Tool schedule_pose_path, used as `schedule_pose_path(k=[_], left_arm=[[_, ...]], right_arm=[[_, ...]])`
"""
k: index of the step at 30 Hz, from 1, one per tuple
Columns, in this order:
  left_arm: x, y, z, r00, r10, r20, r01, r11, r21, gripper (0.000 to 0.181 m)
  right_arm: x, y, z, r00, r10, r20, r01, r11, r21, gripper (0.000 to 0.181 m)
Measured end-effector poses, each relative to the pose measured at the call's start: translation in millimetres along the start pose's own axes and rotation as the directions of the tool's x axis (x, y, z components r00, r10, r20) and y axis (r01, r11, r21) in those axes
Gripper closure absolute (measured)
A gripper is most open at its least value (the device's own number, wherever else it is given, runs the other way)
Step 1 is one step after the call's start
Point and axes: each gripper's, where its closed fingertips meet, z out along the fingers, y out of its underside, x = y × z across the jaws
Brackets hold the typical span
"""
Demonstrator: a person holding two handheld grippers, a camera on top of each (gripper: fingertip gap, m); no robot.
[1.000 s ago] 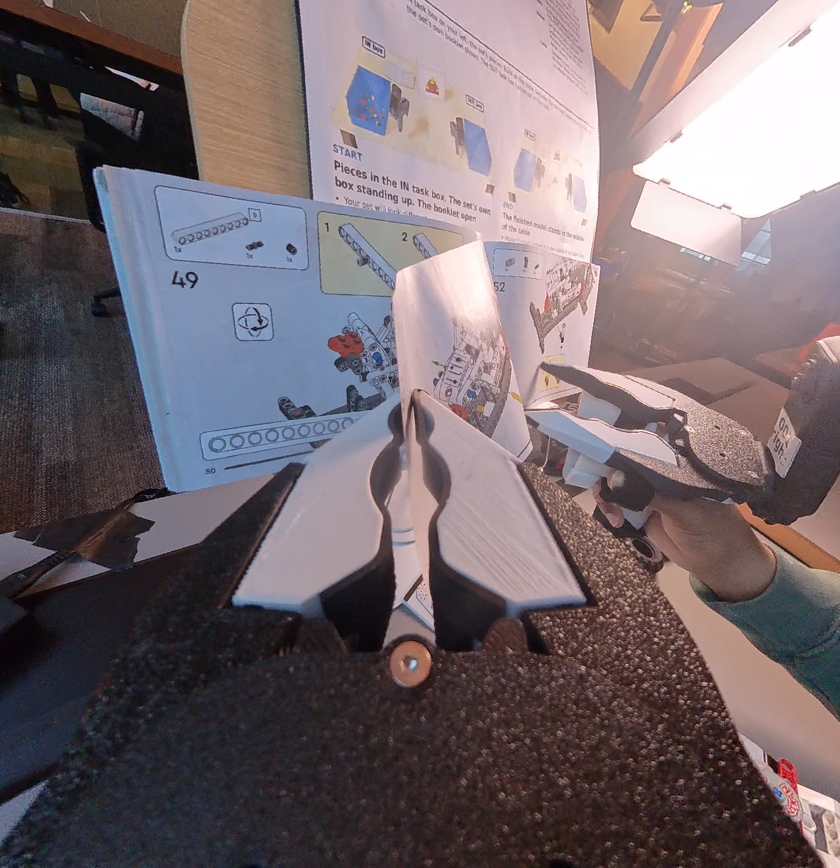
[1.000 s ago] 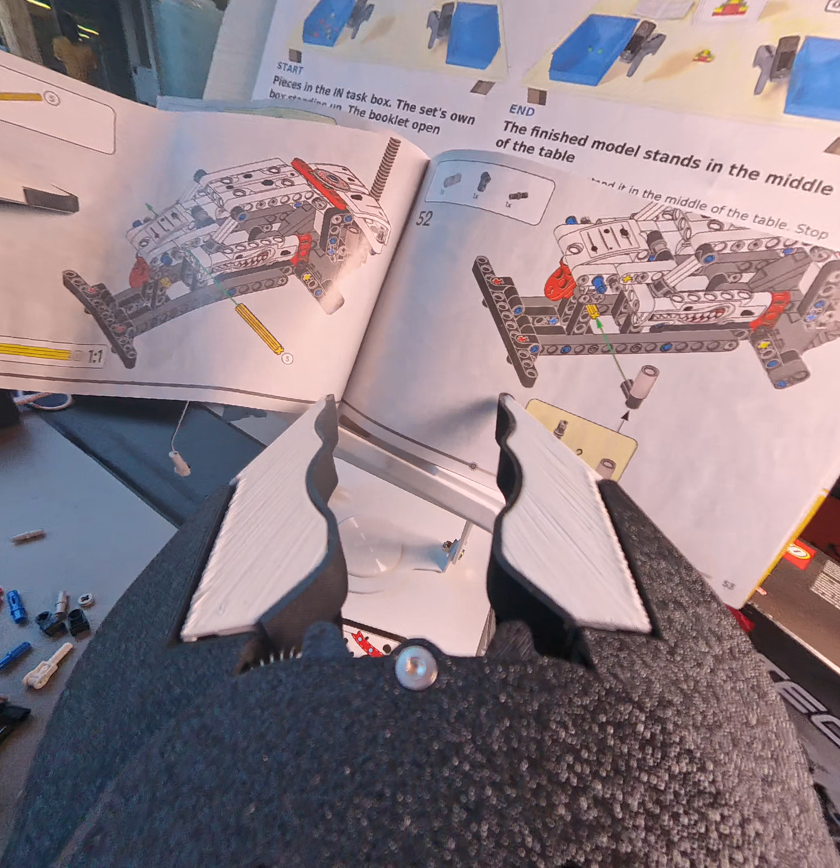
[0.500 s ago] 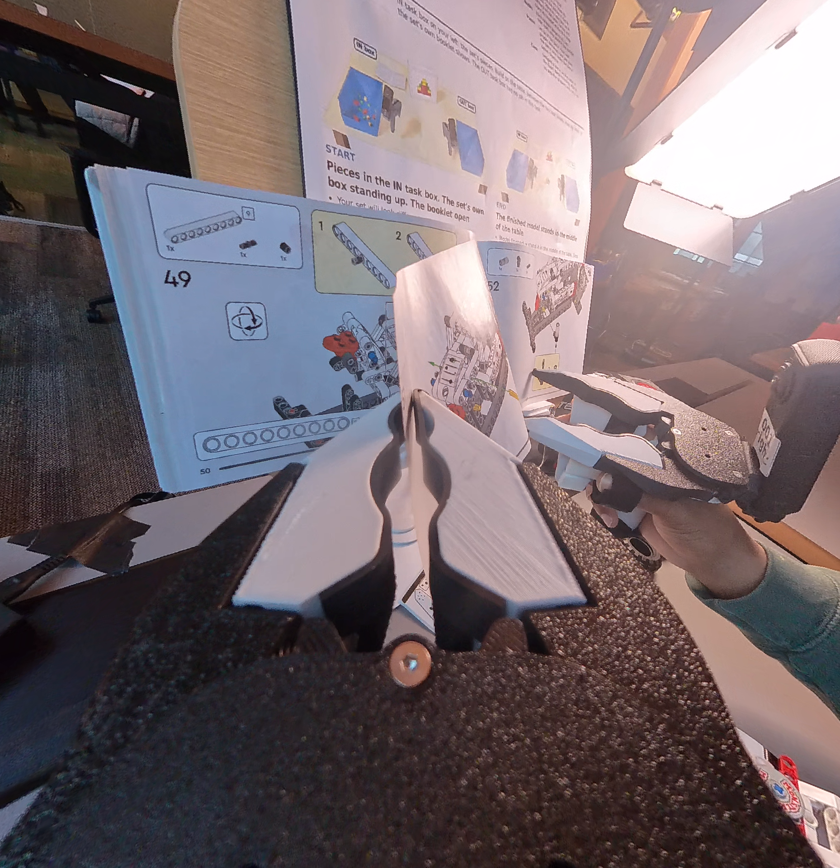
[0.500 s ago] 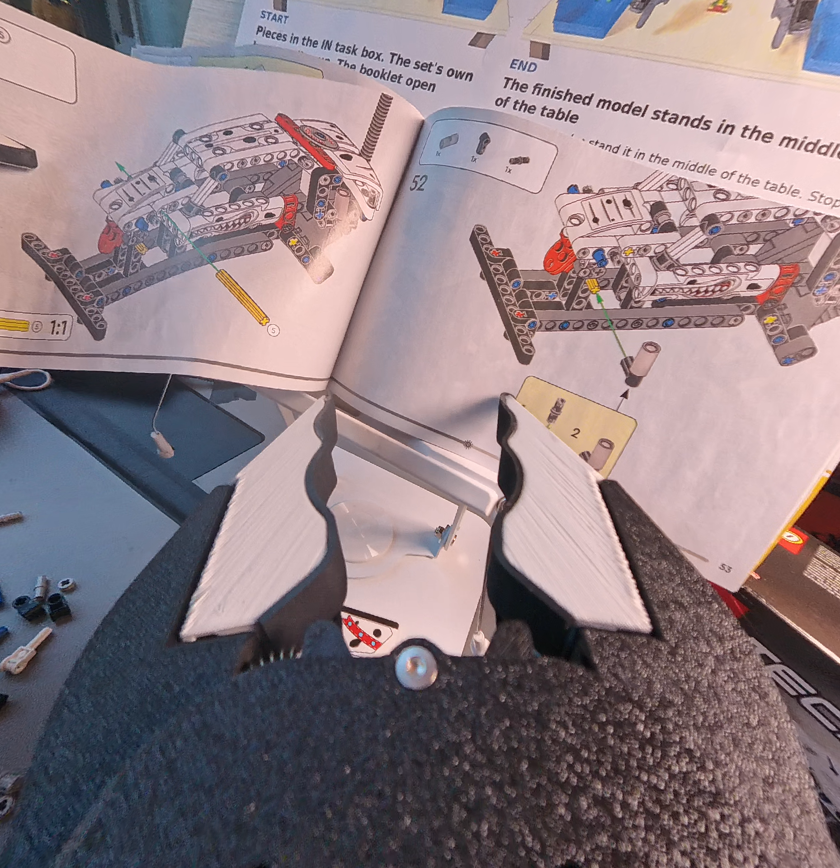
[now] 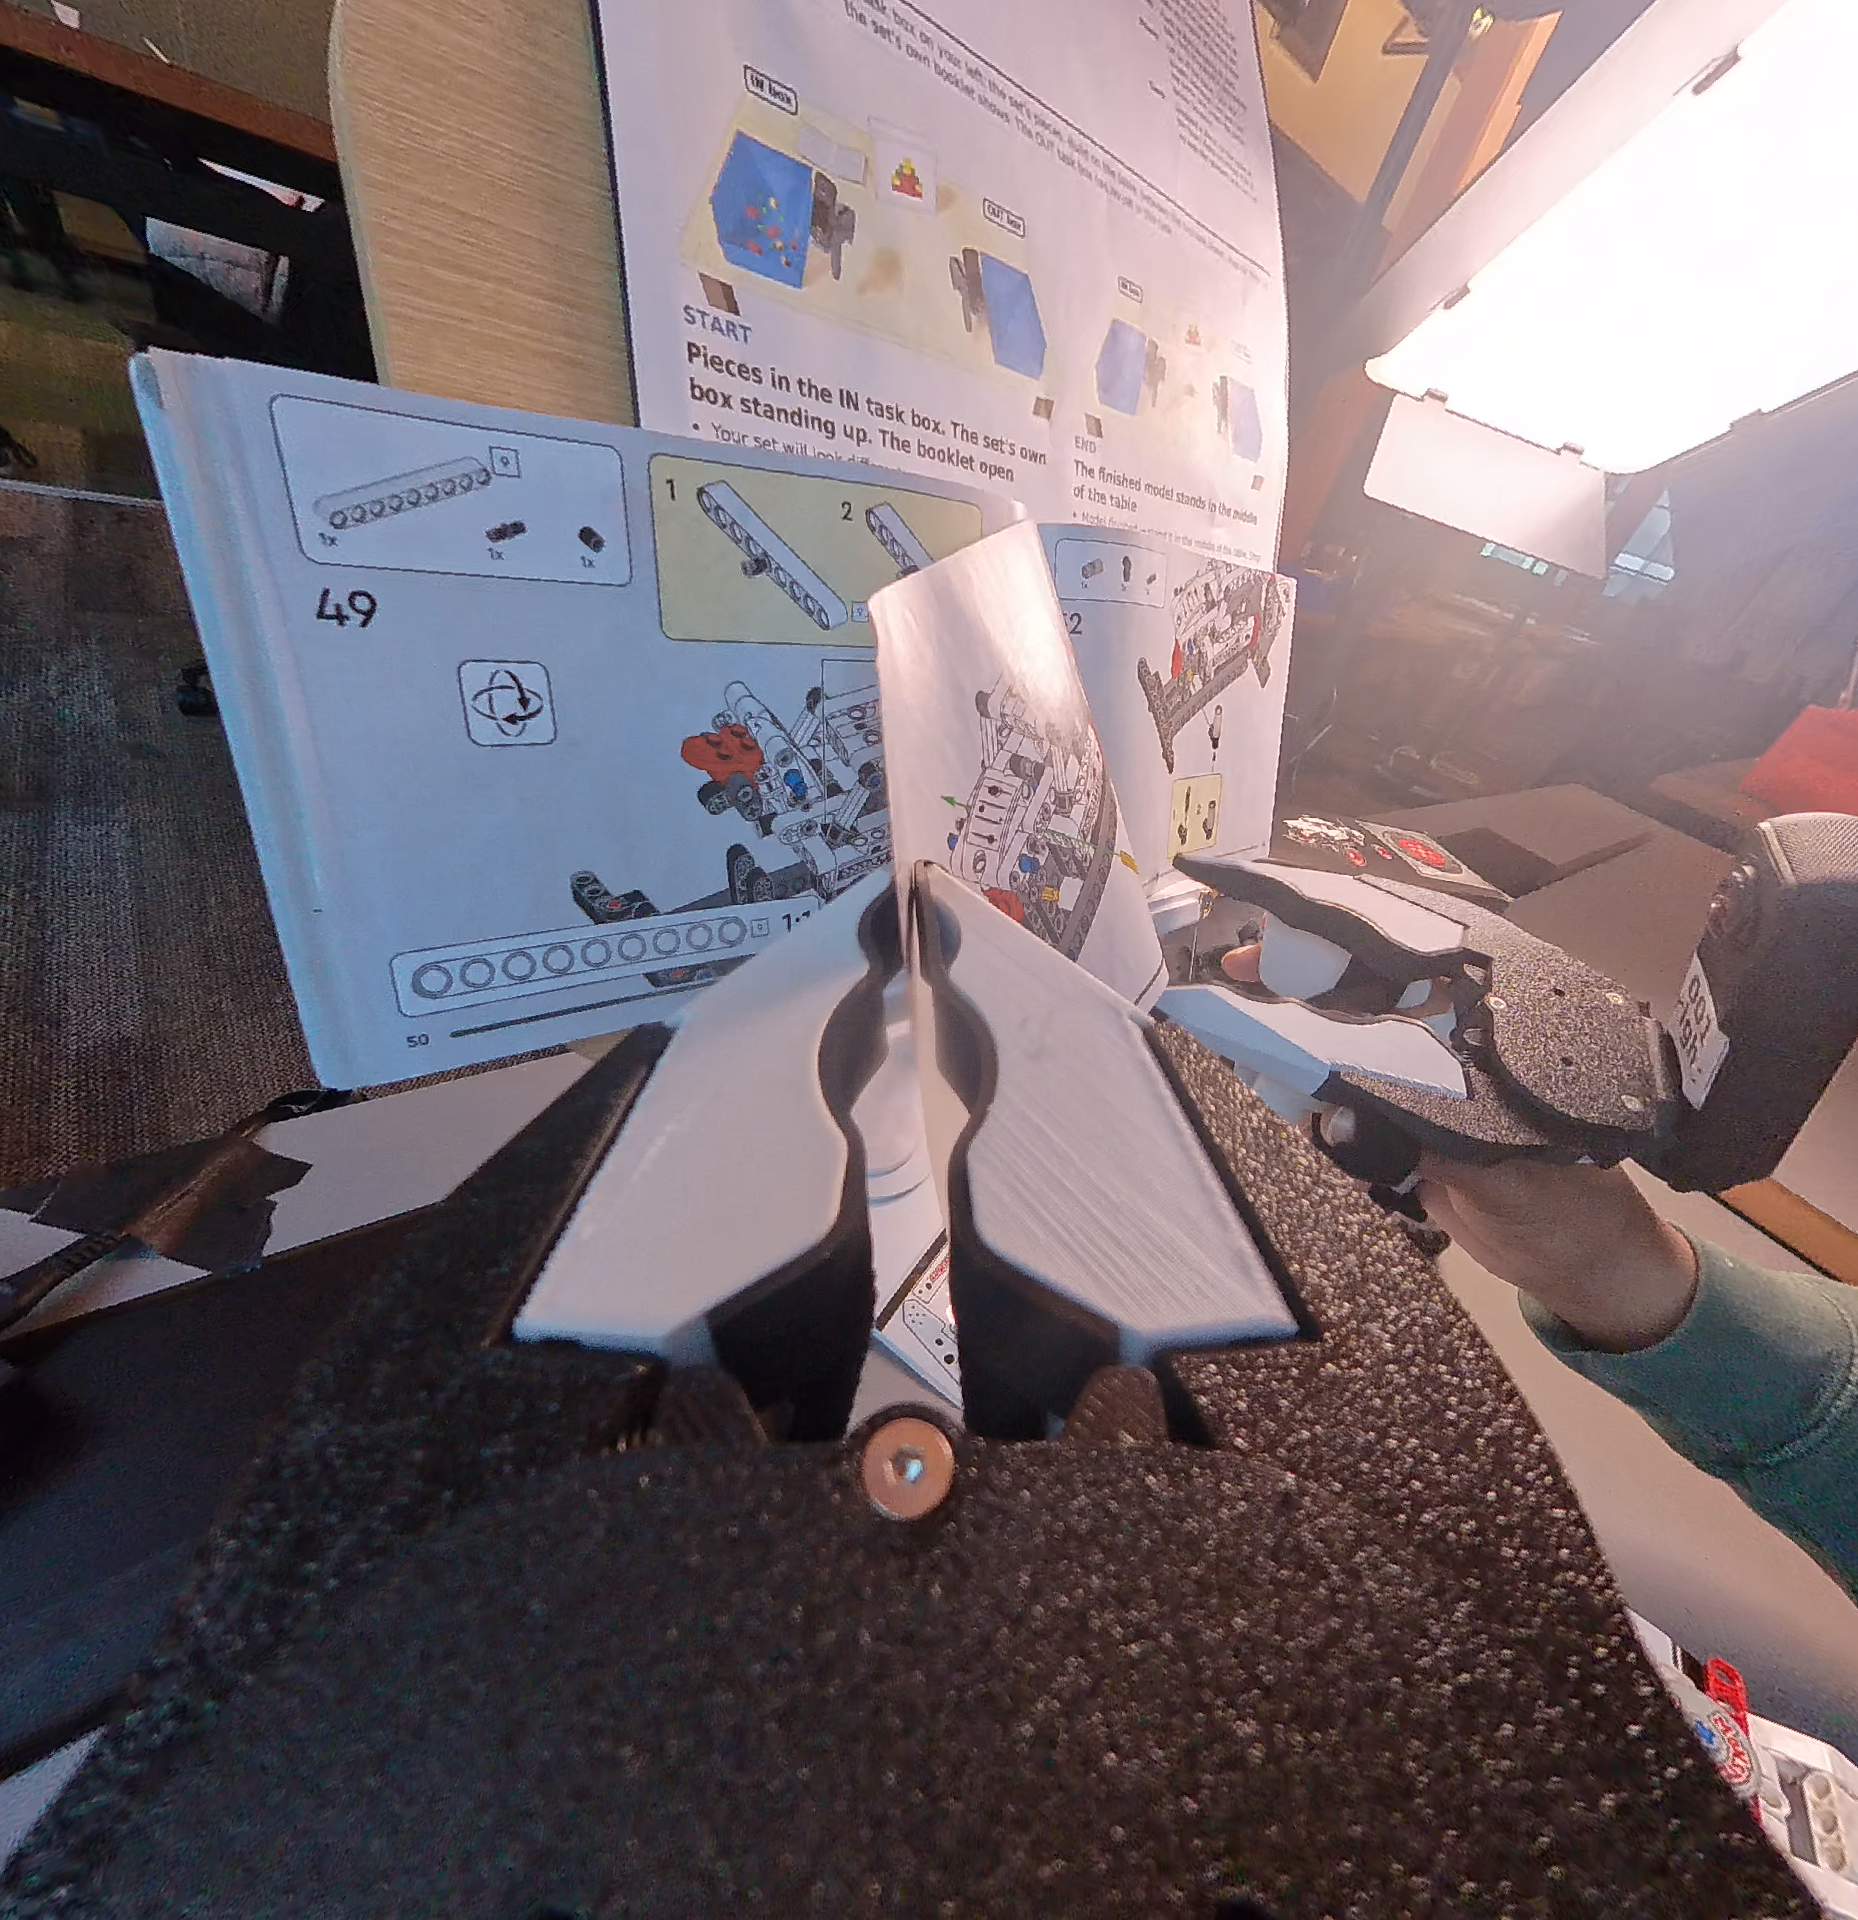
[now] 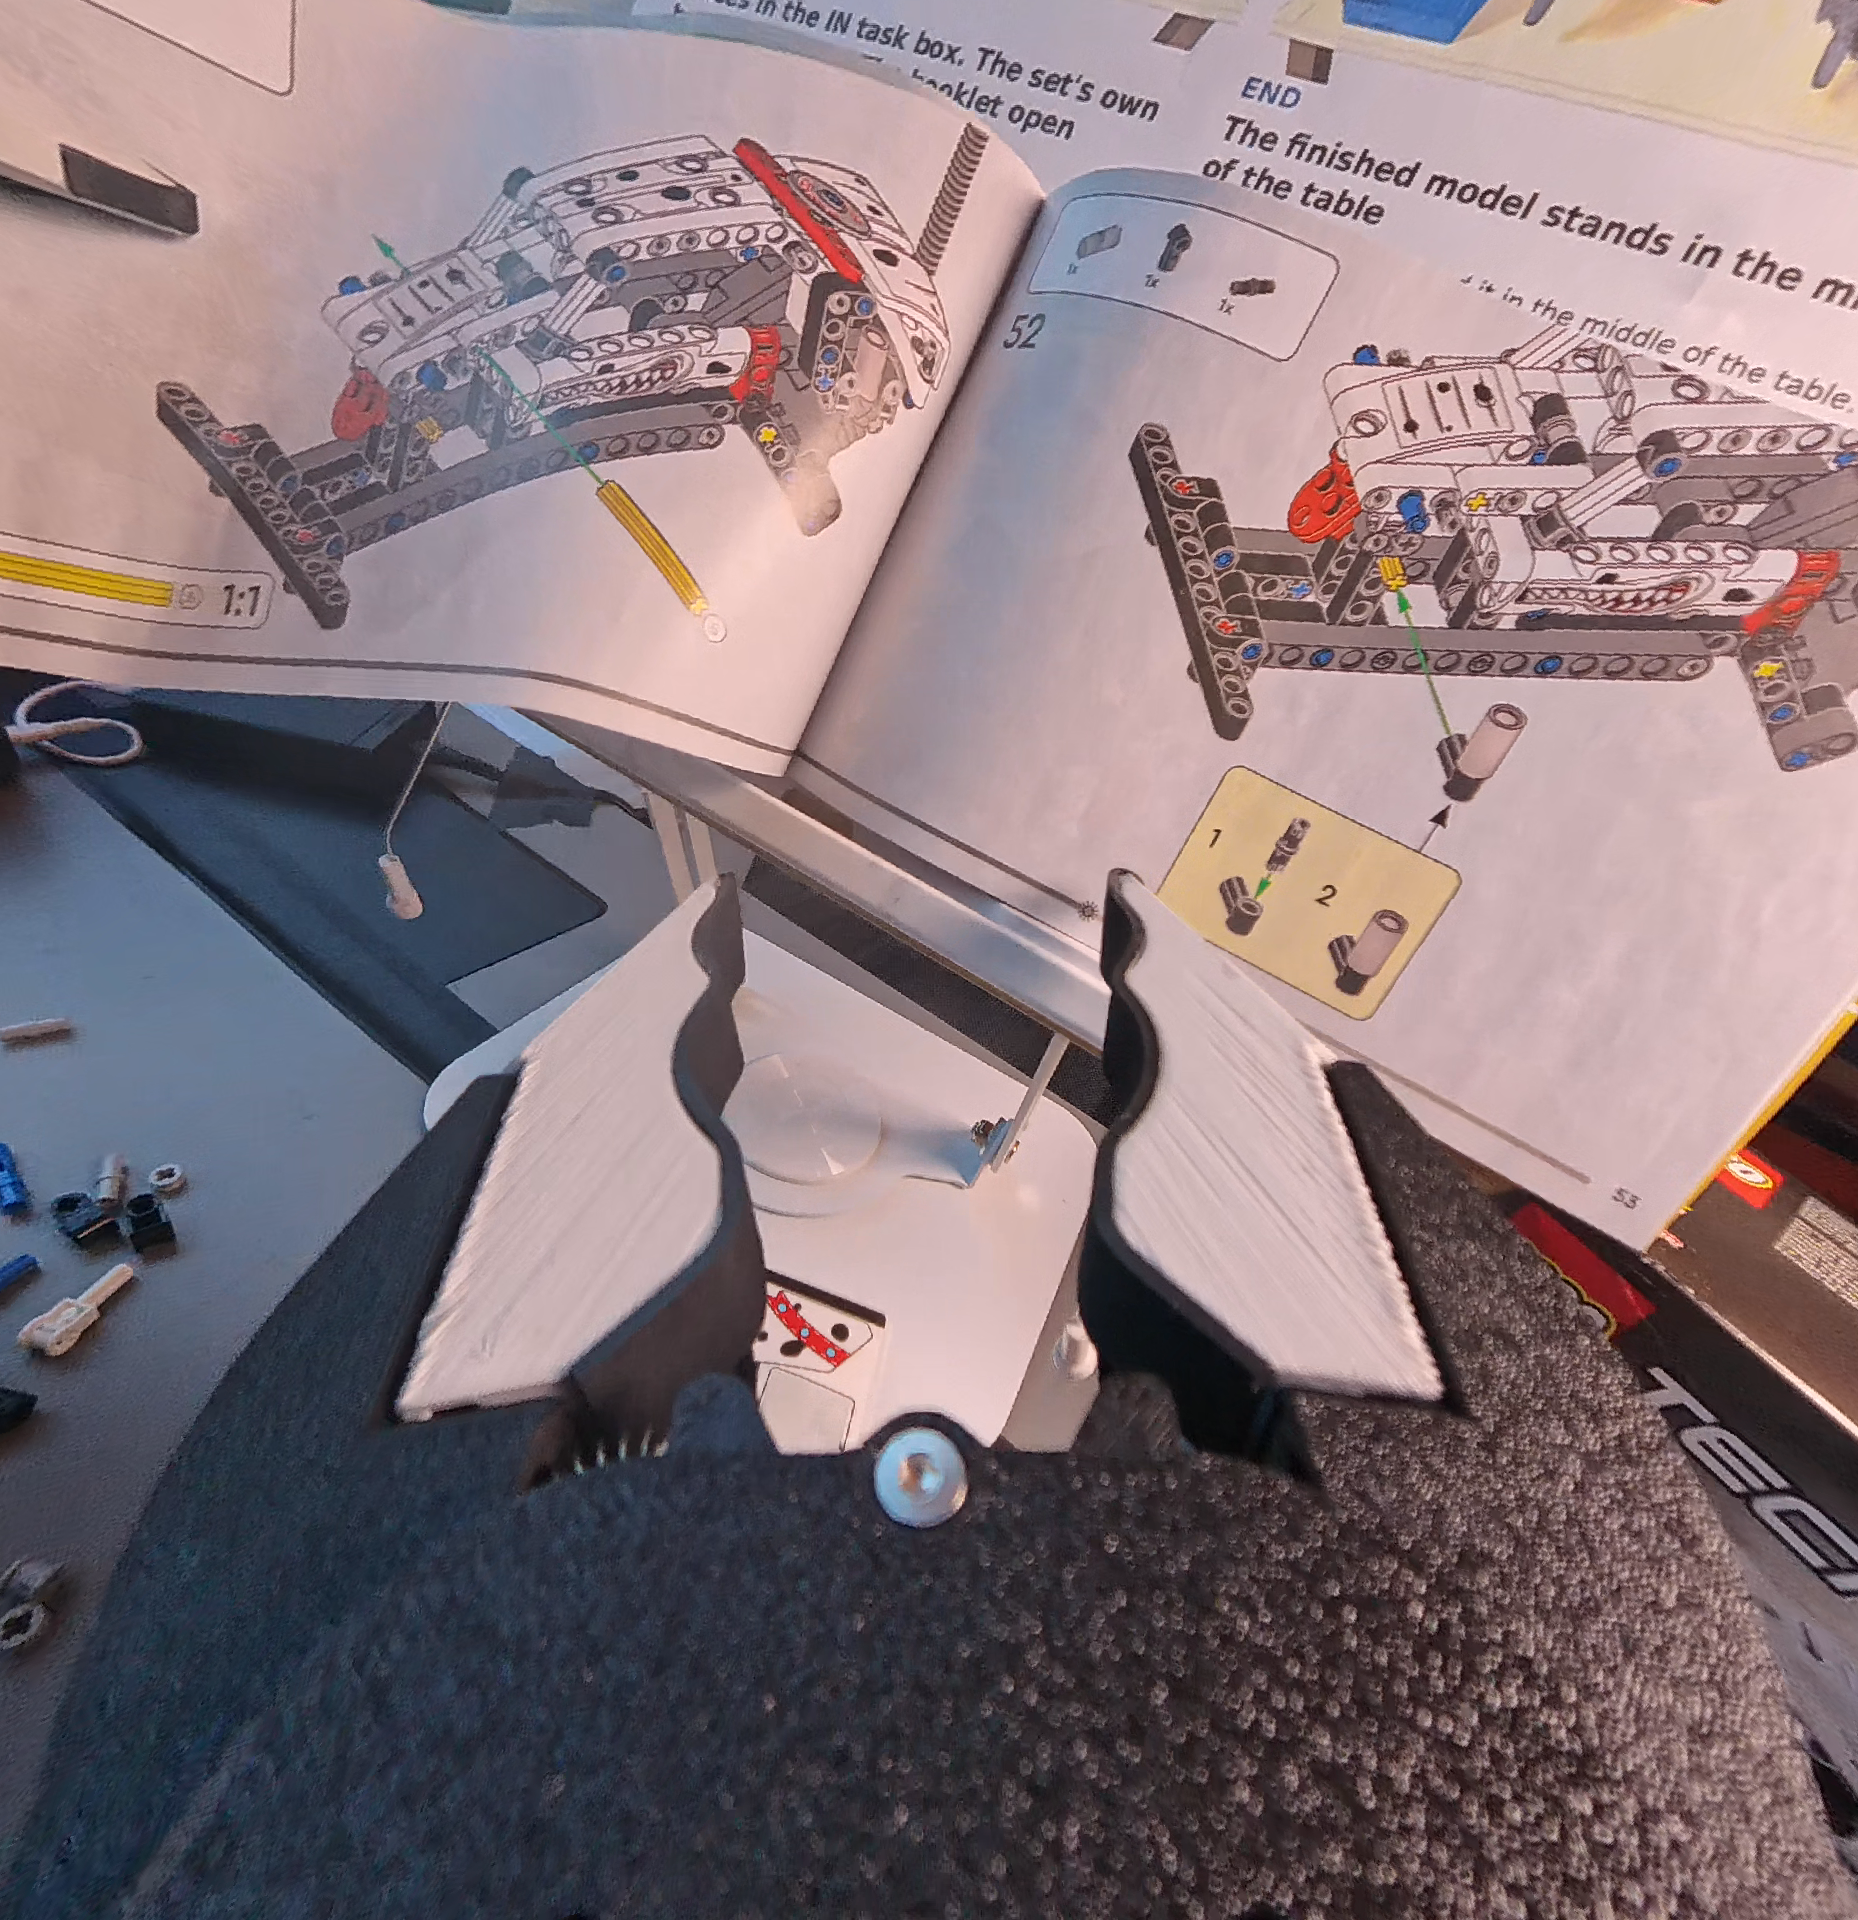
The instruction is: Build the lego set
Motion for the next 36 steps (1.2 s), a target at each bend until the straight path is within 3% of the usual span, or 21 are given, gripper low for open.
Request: schedule_pose_path(k=[10, 11, 14, 15, 21, 24, 28, 36], left_arm=[[5, -3, 0, 0.999, 0.041, 0.005, -0.041, 0.999, 0.002, 0.181], [4, -4, -1, 0.999, 0.05, 0.01, -0.05, 0.999, 0.001, 0.181], [2, -5, -1, 0.998, 0.063, 0.017, -0.063, 0.998, -0.001, 0.181], [2, -5, -1, 0.998, 0.064, 0.019, -0.064, 0.998, -0.001, 0.181], [4, -6, -4, 0.998, 0.06, 0.015, -0.06, 0.998, 0.004, 0.181], [13, -8, -5, 0.999, 0.05, -0.011, -0.05, 0.999, 0.01, 0.181], [26, -11, -1, 0.997, 0.06, -0.04, -0.06, 0.998, 0.015, 0.181], [41, -10, 10, 0.996, 0.049, -0.076, -0.048, 0.999, 0.013, 0.181]], right_arm=[[-13, -18, -9, 0.999, -0.013, 0.031, 0.011, 0.998, 0.061, 0.113], [-20, -23, -12, 0.998, -0.017, 0.06, 0.012, 0.996, 0.085, 0.119], [-51, -43, -25, 0.983, -0.072, 0.166, 0.041, 0.982, 0.182, 0.175], [-58, -47, -26, 0.98, -0.098, 0.174, 0.064, 0.979, 0.193, 0.181], [-81, -65, -18, 0.973, -0.124, 0.193, 0.085, 0.977, 0.195, 0.181], [-81, -68, -18, 0.976, -0.129, 0.174, 0.094, 0.976, 0.196, 0.165], [-78, -60, -21, 0.976, -0.182, 0.12, 0.159, 0.971, 0.179, 0.146], [-67, -45, -27, 0.975, -0.202, 0.089, 0.188, 0.971, 0.147, 0.136]])
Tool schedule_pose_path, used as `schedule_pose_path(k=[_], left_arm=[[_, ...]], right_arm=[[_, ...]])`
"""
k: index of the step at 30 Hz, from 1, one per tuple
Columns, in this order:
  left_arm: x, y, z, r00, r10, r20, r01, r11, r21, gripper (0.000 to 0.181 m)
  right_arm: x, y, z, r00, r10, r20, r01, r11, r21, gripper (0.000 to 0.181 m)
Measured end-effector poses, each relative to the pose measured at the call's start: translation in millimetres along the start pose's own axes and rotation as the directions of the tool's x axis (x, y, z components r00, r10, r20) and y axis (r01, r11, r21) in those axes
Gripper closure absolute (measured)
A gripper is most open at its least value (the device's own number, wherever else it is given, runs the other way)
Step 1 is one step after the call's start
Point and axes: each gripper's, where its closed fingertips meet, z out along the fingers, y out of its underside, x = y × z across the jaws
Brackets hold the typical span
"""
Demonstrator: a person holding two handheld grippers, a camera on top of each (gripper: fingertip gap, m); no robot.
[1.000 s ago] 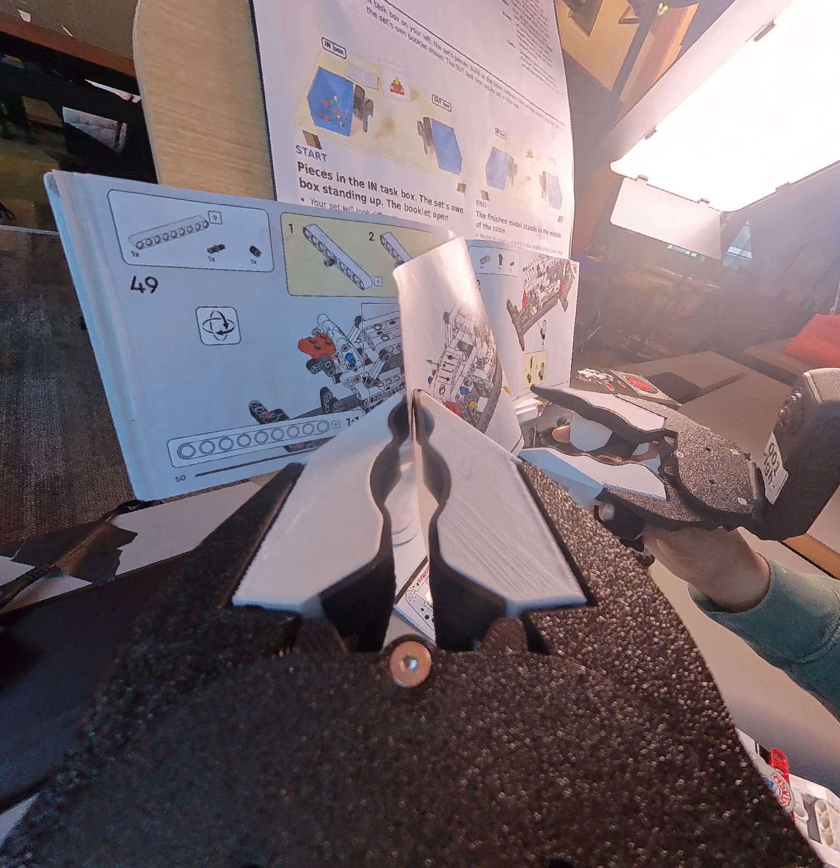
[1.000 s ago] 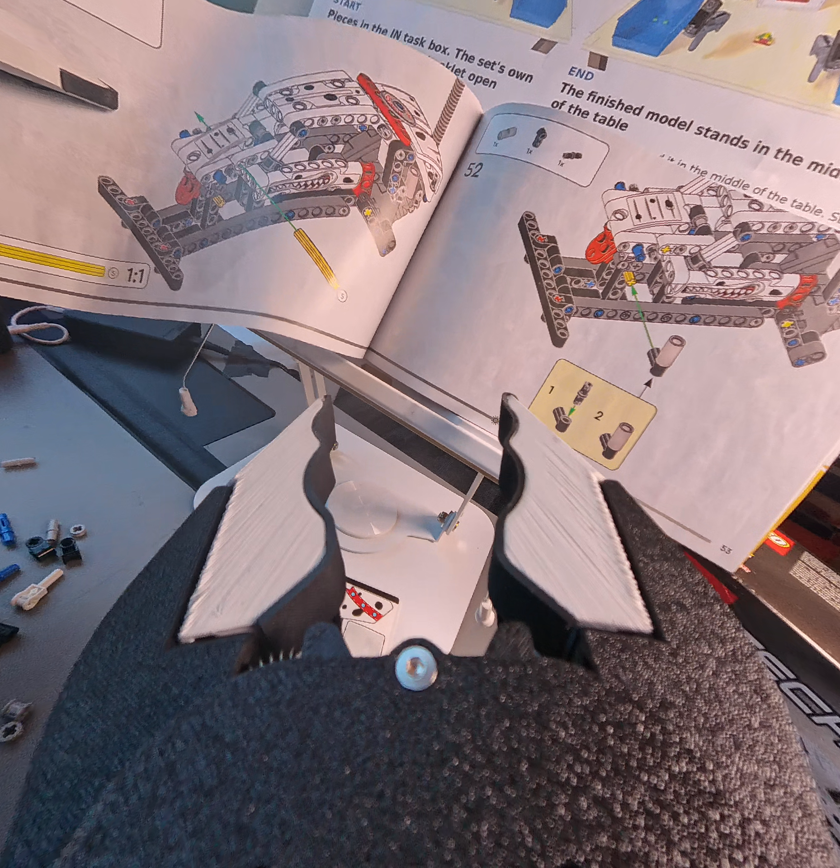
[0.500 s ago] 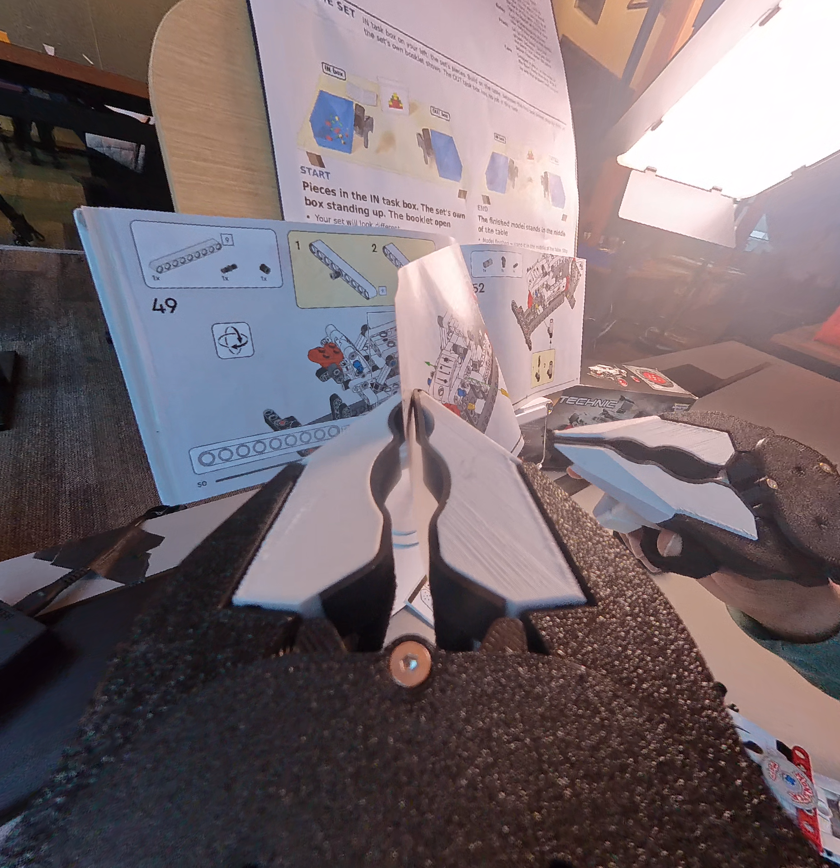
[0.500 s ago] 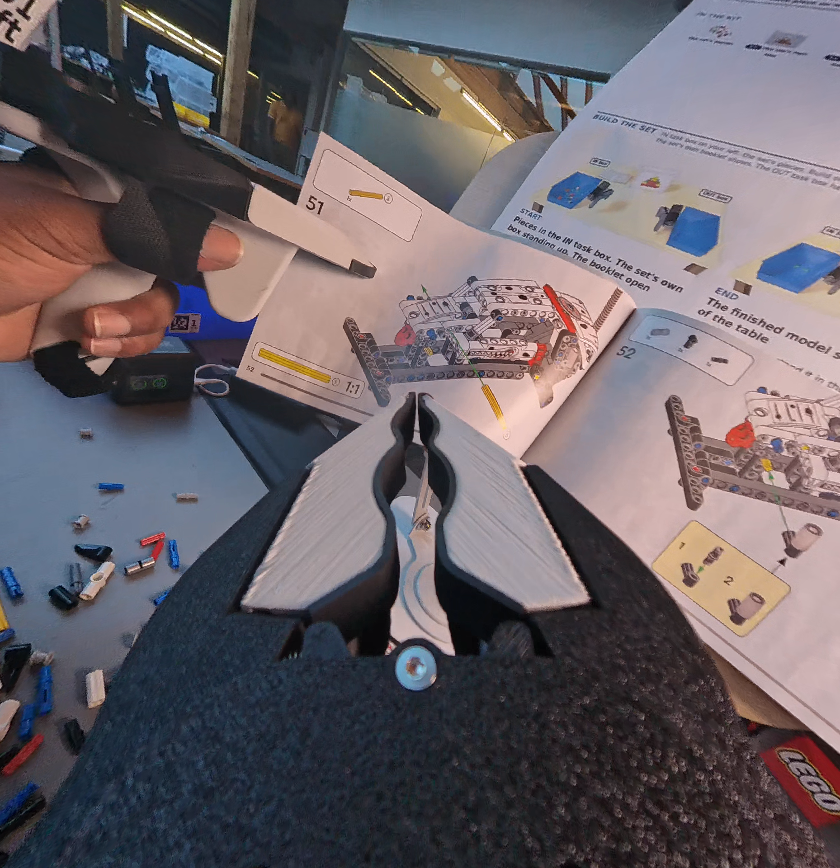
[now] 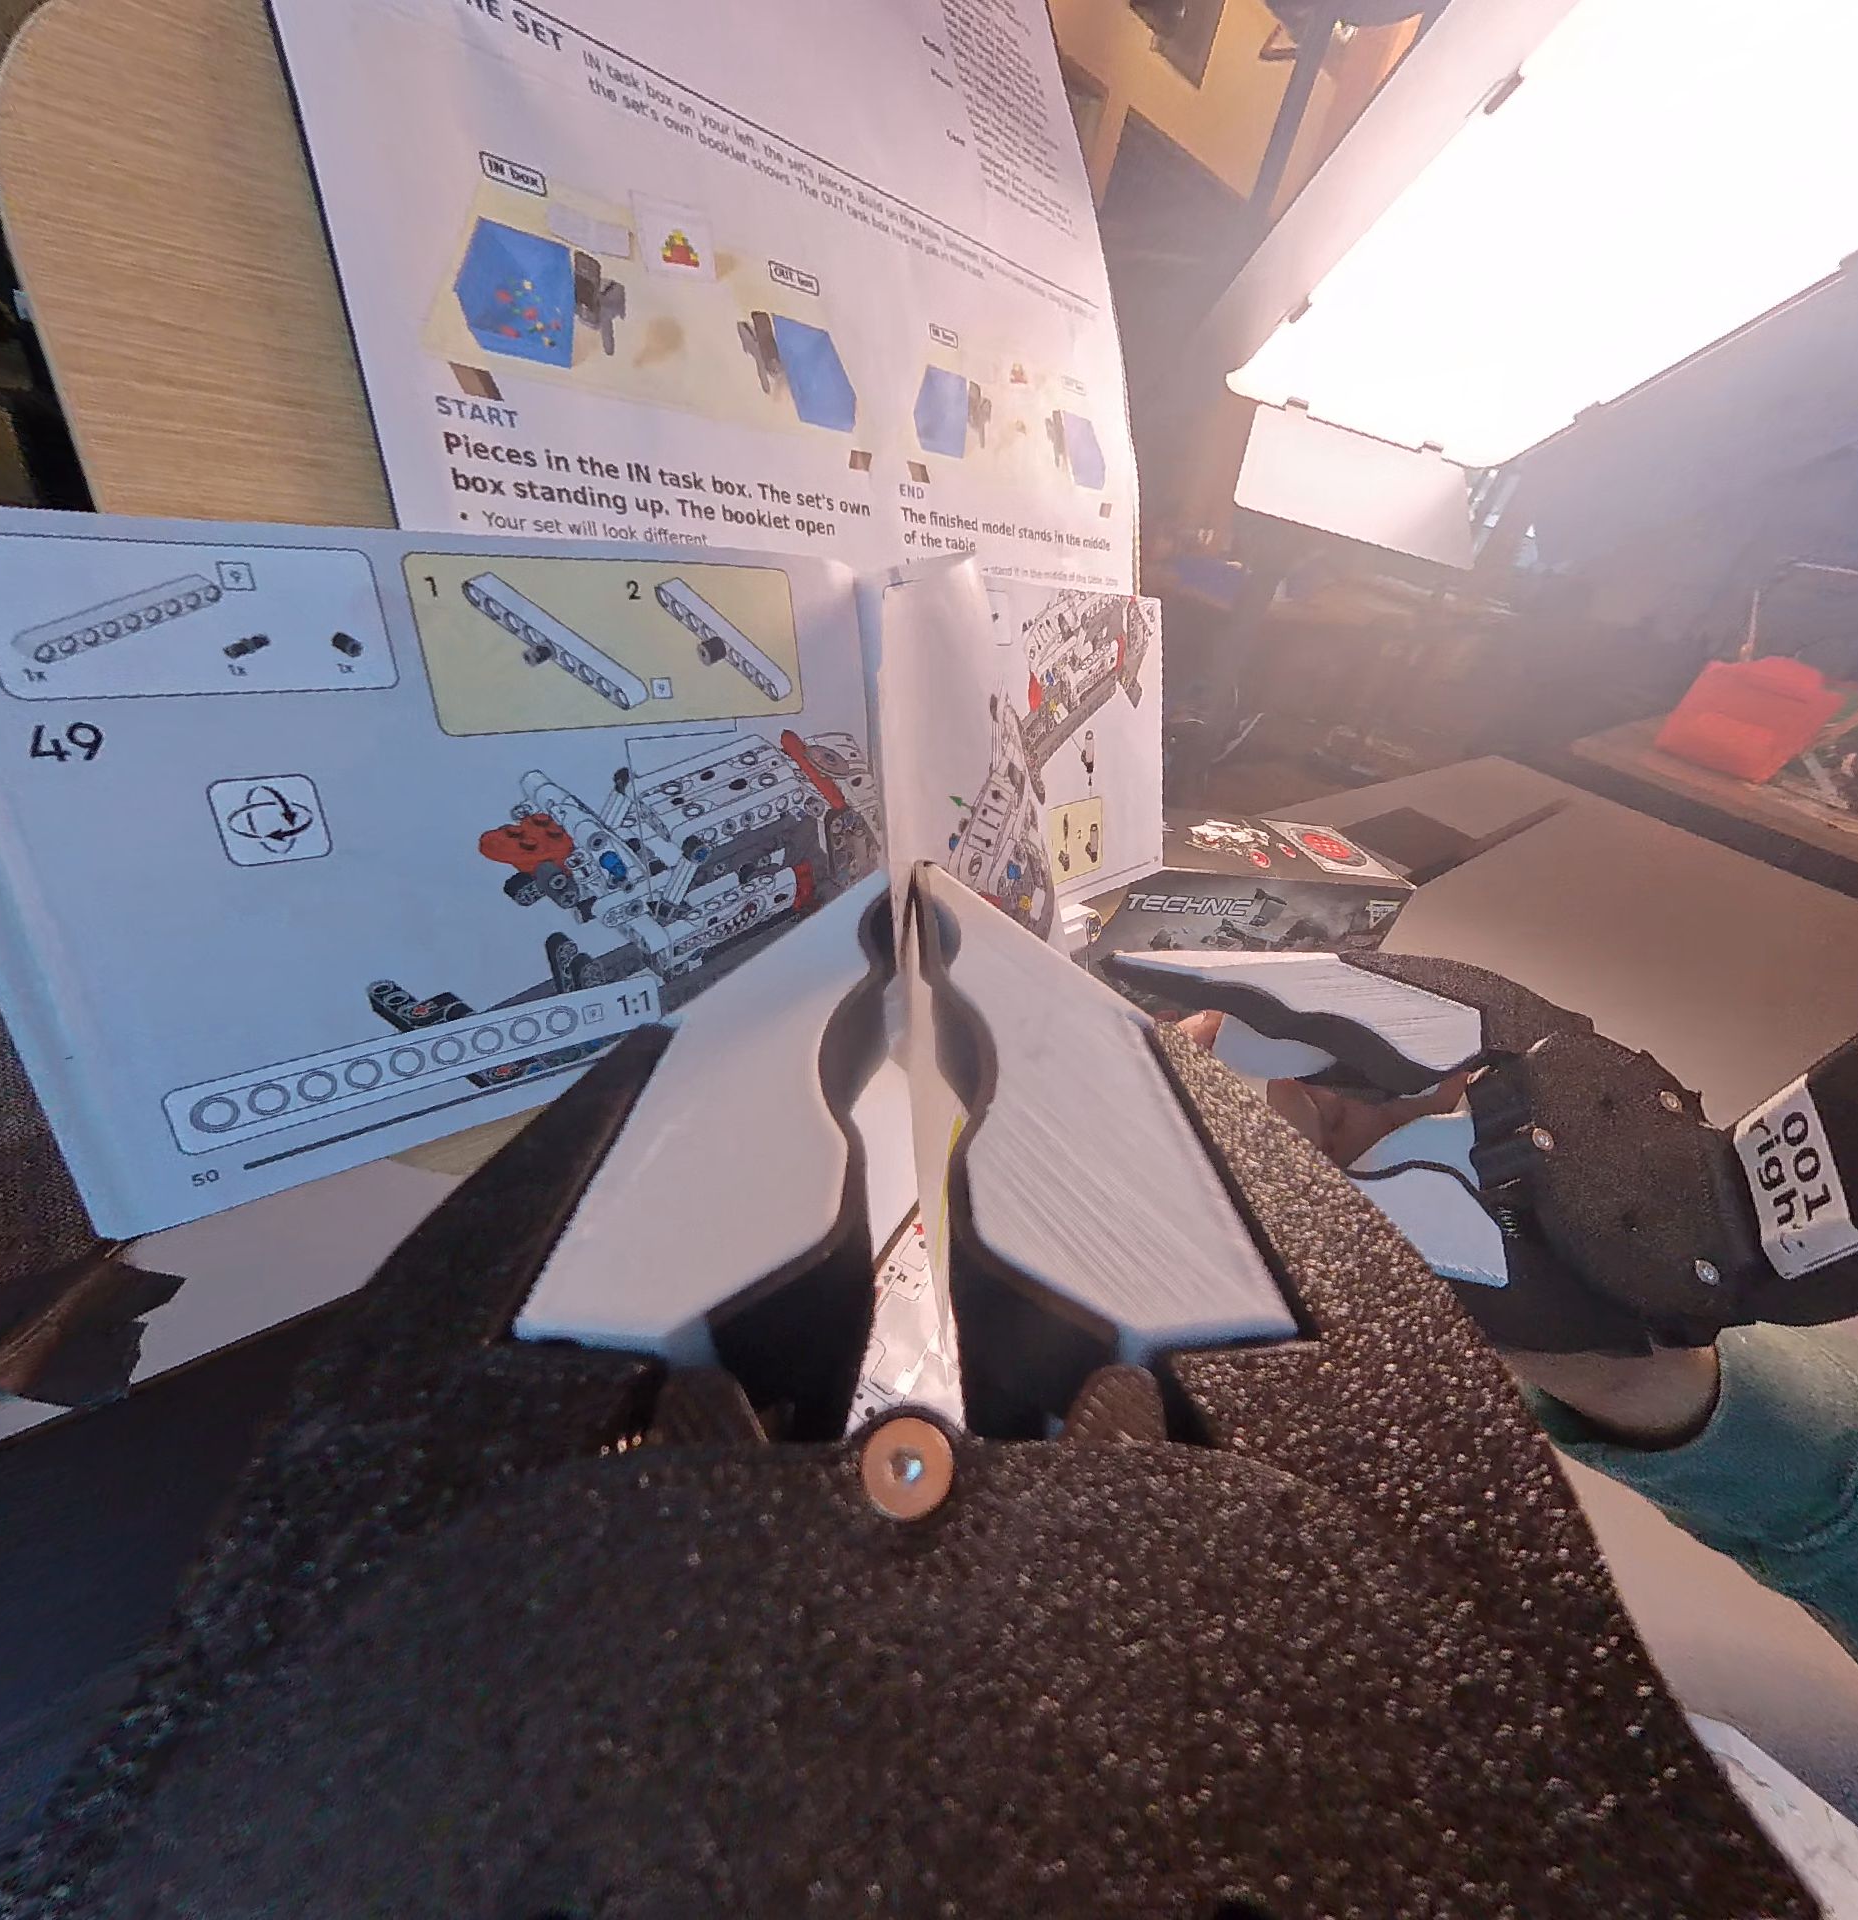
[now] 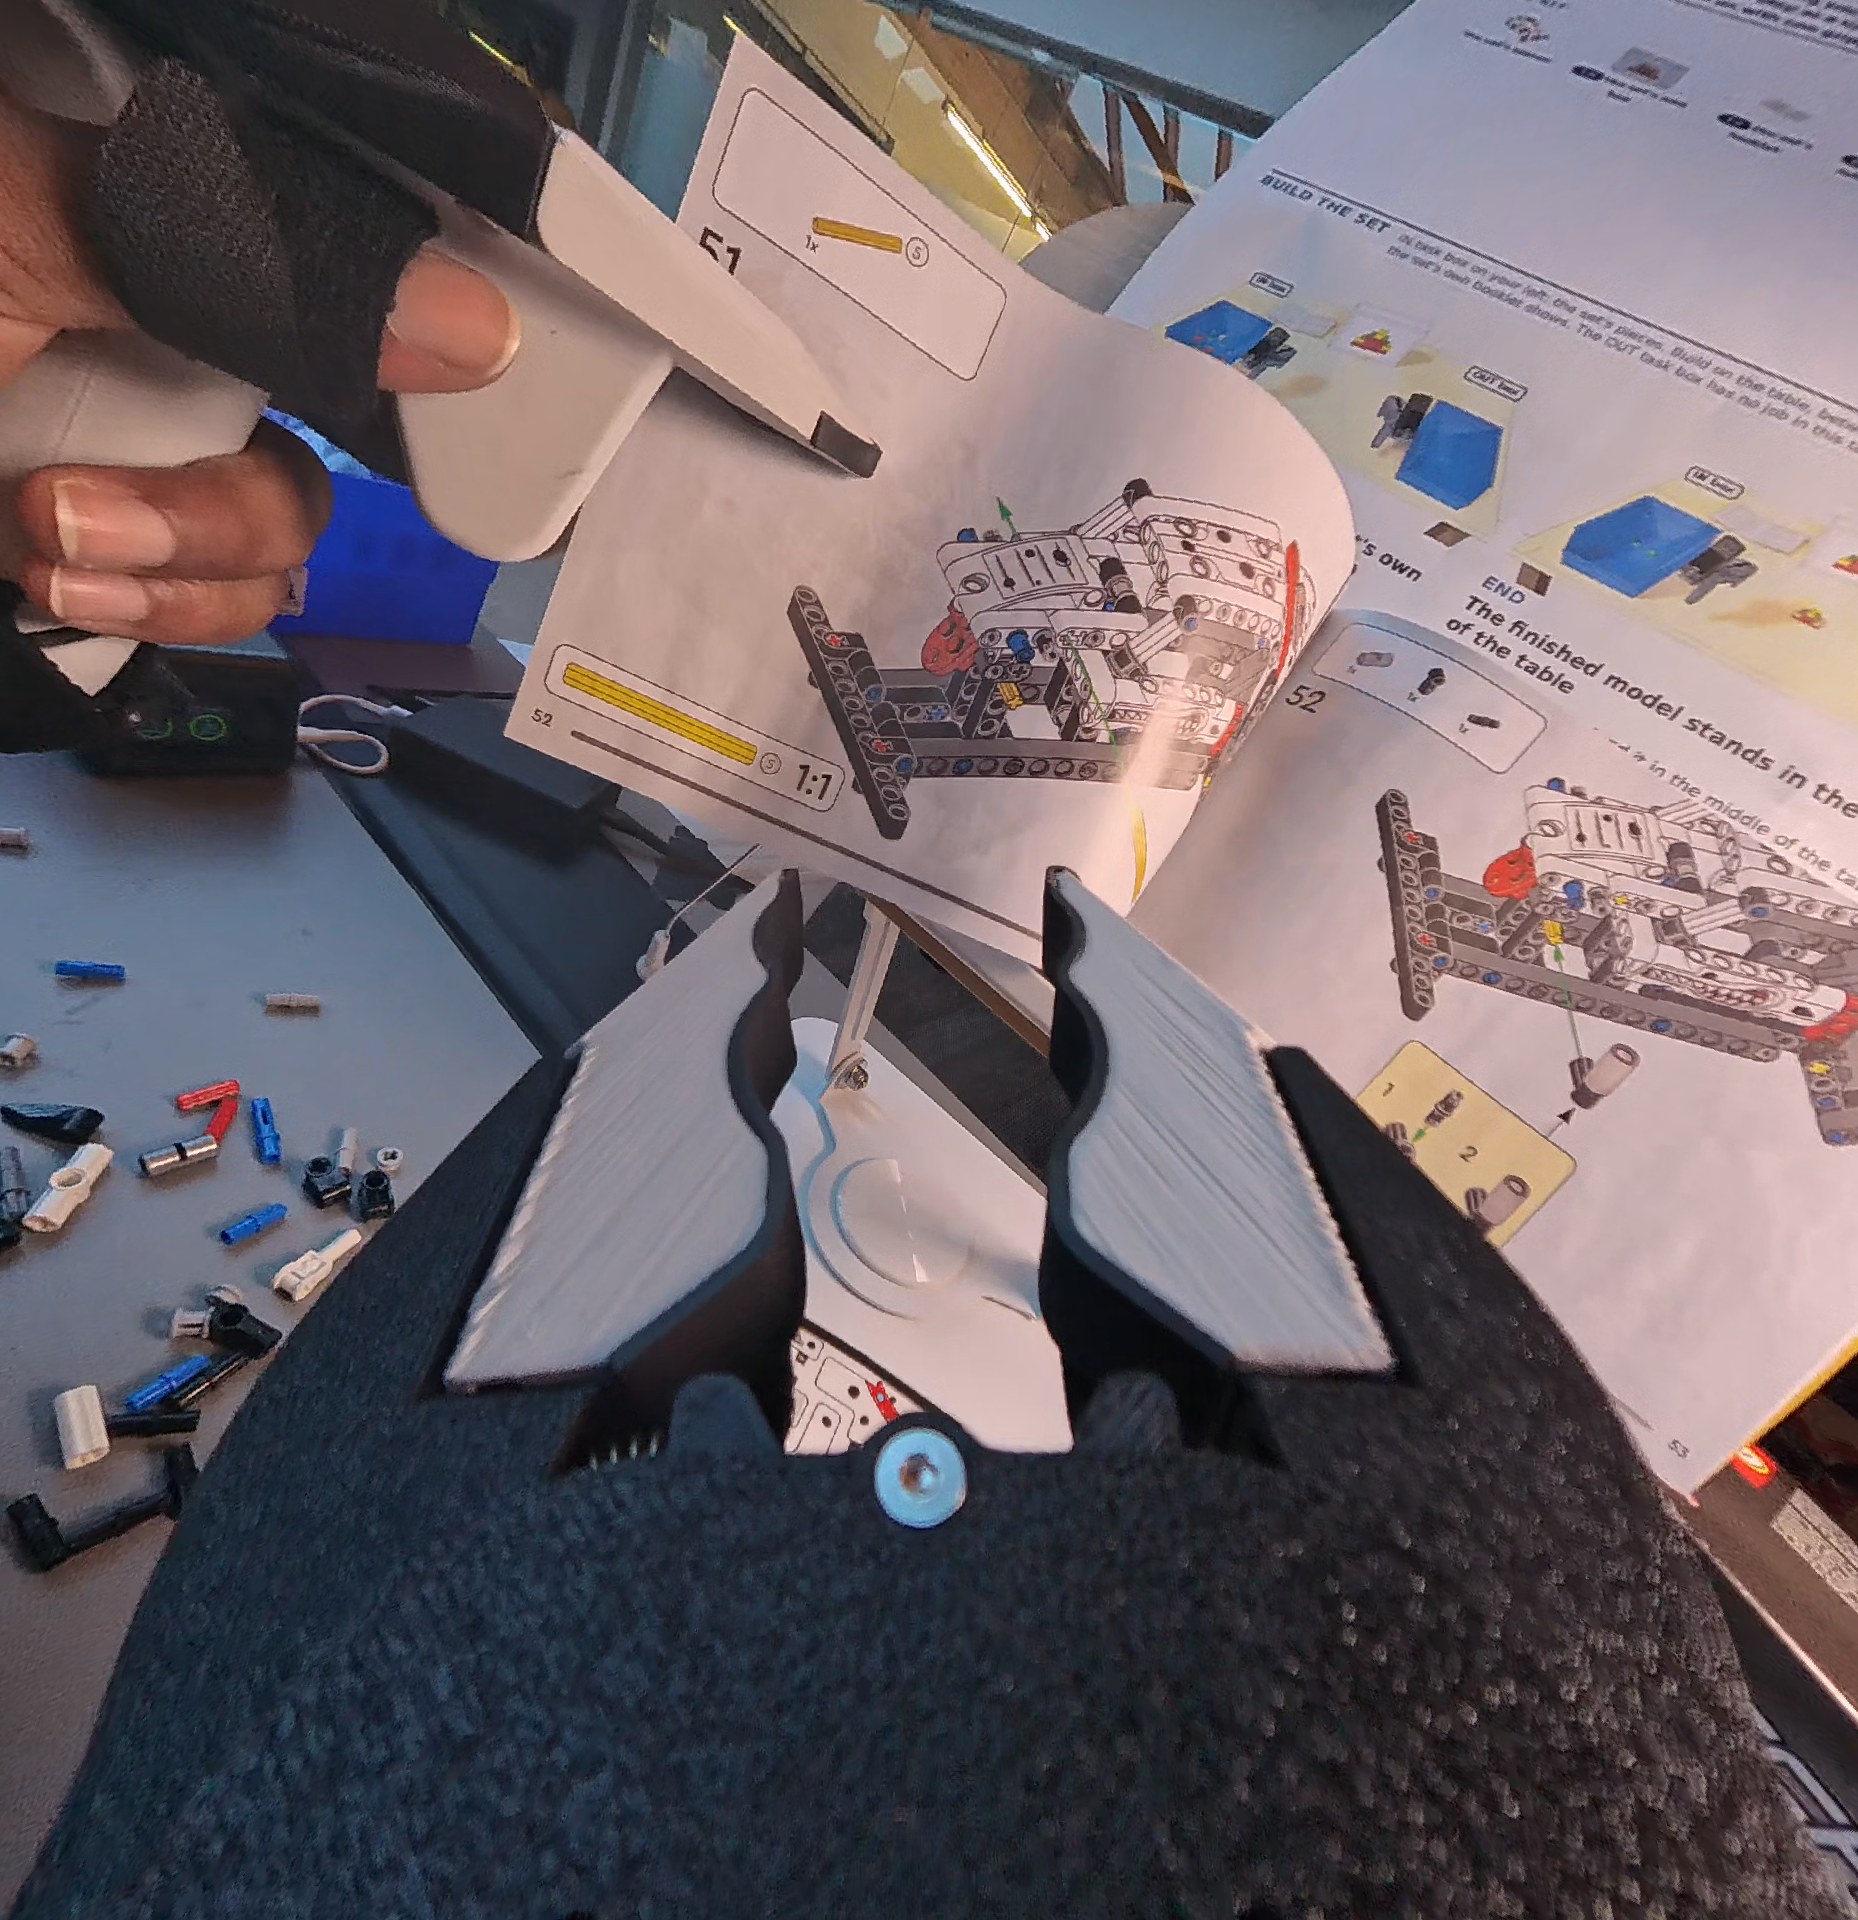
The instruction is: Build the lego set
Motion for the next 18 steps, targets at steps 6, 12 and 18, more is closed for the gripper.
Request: schedule_pose_path(k=[6, 12, 18], left_arm=[[-11, 3, 1, 1.0, 0.009, 0.025, -0.008, 1.0, -0.016, 0.181], [-15, 5, 1, 1.0, -0.016, 0.021, 0.016, 1.0, -0.018, 0.181], [-9, 6, 5, 1.0, -0.02, 0.003, 0.02, 1.0, -0.017, 0.181]], right_arm=[[3, 9, -3, 1.0, 0.019, -0.011, -0.019, 1.0, -0.009, 0.135], [6, 14, -2, 0.999, 0.029, -0.031, -0.029, 1.0, -0.011, 0.129], [-1, 14, 0, 0.997, -0.056, -0.052, 0.055, 0.998, -0.015, 0.117]])
